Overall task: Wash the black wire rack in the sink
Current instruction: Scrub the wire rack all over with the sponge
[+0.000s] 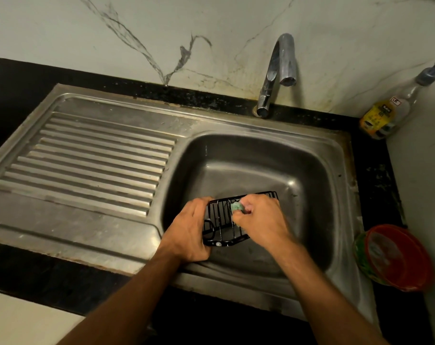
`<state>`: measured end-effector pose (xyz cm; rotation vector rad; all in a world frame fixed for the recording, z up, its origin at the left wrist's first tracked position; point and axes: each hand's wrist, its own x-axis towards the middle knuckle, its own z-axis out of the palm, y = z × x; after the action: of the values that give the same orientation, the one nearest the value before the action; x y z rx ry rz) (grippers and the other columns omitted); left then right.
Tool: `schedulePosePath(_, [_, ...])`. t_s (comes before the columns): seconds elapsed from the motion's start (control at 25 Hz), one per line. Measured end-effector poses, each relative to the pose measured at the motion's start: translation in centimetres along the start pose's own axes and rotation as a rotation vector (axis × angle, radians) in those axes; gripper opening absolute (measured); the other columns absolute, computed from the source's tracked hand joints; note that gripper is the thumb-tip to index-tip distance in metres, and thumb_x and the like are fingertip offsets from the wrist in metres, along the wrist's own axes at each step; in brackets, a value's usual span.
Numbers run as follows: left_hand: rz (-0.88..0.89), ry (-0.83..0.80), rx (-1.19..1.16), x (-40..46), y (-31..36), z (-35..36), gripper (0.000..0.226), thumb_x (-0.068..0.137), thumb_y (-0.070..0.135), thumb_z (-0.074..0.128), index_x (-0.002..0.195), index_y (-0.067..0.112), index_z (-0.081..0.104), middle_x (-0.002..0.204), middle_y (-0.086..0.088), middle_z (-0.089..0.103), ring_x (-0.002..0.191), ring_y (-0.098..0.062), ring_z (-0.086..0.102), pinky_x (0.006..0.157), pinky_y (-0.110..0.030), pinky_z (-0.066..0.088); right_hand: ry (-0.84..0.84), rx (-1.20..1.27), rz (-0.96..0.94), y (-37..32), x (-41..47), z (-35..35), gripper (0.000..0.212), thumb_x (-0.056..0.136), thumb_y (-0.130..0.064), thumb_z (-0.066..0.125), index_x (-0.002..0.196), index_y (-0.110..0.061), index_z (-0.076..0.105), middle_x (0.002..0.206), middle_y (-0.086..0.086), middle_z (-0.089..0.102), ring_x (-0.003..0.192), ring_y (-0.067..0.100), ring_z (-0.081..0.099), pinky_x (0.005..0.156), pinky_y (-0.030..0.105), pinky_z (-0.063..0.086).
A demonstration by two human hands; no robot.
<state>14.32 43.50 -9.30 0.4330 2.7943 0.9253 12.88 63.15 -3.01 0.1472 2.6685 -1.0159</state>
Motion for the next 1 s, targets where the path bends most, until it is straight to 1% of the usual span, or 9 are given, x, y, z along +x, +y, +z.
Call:
schedulePosePath(0.08, [0.012,0.016,0.003,0.0,-0.1,0.0,0.093,0.060,0.027,0.075,0.145,0.011,0.041,0.131,-0.002,0.053,0.124,-0.019,0.051,0.111,-0.020,0.037,0.018,-0.018,-0.043,0.1,-0.3,0.2,0.019,0.091,-0.029,0.067,0.073,-0.023,0.065,0.064,-0.009,0.063,0.058,0.004,0.060,0.054,0.024,0.050])
schedulePosePath(0.2, [0.020,0.016,0.019,0.0,-0.1,0.0,0.095,0.061,0.030,0.078,0.145,0.011,0.039,0.130,-0.001,0.052,0.123,-0.018,0.050,0.111,-0.024,0.040,0.149,0.283,0.045,0.8,-1.1,0.6,0.014,0.091,-0.029,0.070,0.080,-0.020,0.071,0.062,-0.006,0.069,0.057,-0.001,0.065,0.057,0.005,0.044])
schedulePosePath(0.32, [0.025,0.019,0.007,0.2,0.0,0.0,0.093,0.061,0.029,0.077,0.145,0.012,0.039,0.129,0.000,0.052,0.122,-0.017,0.050,0.111,-0.027,0.042,0.323,0.409,-0.016,0.8,-1.6,1.0,0.015,0.083,-0.024,0.078,0.073,-0.019,0.068,0.074,-0.009,0.071,0.067,0.001,0.067,0.061,0.011,0.048])
schedulePosePath(0.44, [-0.010,0.016,-0.012,0.0,0.2,-0.1,0.094,0.061,0.025,0.078,0.146,0.010,0.039,0.131,-0.003,0.053,0.123,-0.019,0.051,0.110,-0.026,0.041,0.273,0.266,-0.124,-0.4,-1.6,1.8,0.014,0.076,-0.019,0.082,0.073,-0.023,0.069,0.079,-0.017,0.069,0.075,-0.004,0.065,0.065,0.009,0.049])
schedulePosePath(0.56, [-0.036,0.026,-0.012,-0.1,0.2,-0.2,0.095,0.062,0.024,0.077,0.146,0.007,0.038,0.132,-0.005,0.053,0.123,-0.020,0.051,0.109,-0.024,0.040,0.177,0.202,-0.045,-0.1,-2.2,1.9,0.016,0.075,-0.019,0.080,0.074,-0.026,0.066,0.072,-0.016,0.067,0.069,-0.008,0.061,0.058,0.008,0.046])
schedulePosePath(0.68, [-0.003,0.011,0.014,0.0,0.2,-0.1,0.094,0.061,0.032,0.073,0.146,0.008,0.039,0.131,-0.004,0.052,0.123,-0.021,0.051,0.111,-0.028,0.041,0.145,0.194,-0.028,-0.3,-2.3,1.1,0.010,0.078,-0.025,0.080,0.084,-0.028,0.072,0.079,-0.016,0.070,0.076,-0.010,0.061,0.063,0.002,0.043])
schedulePosePath(0.76, [0.006,-0.003,0.016,0.1,0.1,0.0,0.095,0.060,0.032,0.072,0.145,0.009,0.039,0.131,-0.003,0.052,0.123,-0.021,0.051,0.111,-0.031,0.043,0.229,0.291,-0.025,-1.1,-1.2,1.0,0.012,0.082,-0.027,0.078,0.092,-0.029,0.074,0.087,-0.017,0.073,0.082,-0.007,0.065,0.076,0.011,0.051])
schedulePosePath(0.84, [-0.026,0.005,0.007,0.0,0.1,-0.1,0.095,0.060,0.028,0.075,0.145,0.010,0.039,0.131,-0.003,0.052,0.122,-0.021,0.052,0.110,-0.033,0.045,0.238,0.352,-0.004,-1.8,-0.6,1.4,0.010,0.083,-0.026,0.077,0.091,-0.029,0.073,0.085,-0.017,0.073,0.080,-0.004,0.067,0.075,0.020,0.056])
schedulePosePath(1.0, [-0.044,0.040,-0.012,0.0,0.0,0.0,0.091,0.059,0.034,0.067,0.142,0.011,0.039,0.129,-0.004,0.054,0.121,-0.023,0.054,0.107,-0.035,0.047,0.060,0.203,0.058,-0.6,-2.6,0.9,0.011,0.079,-0.025,0.077,0.088,-0.031,0.073,0.082,-0.018,0.068,0.076,-0.006,0.061,0.062,0.001,0.042])
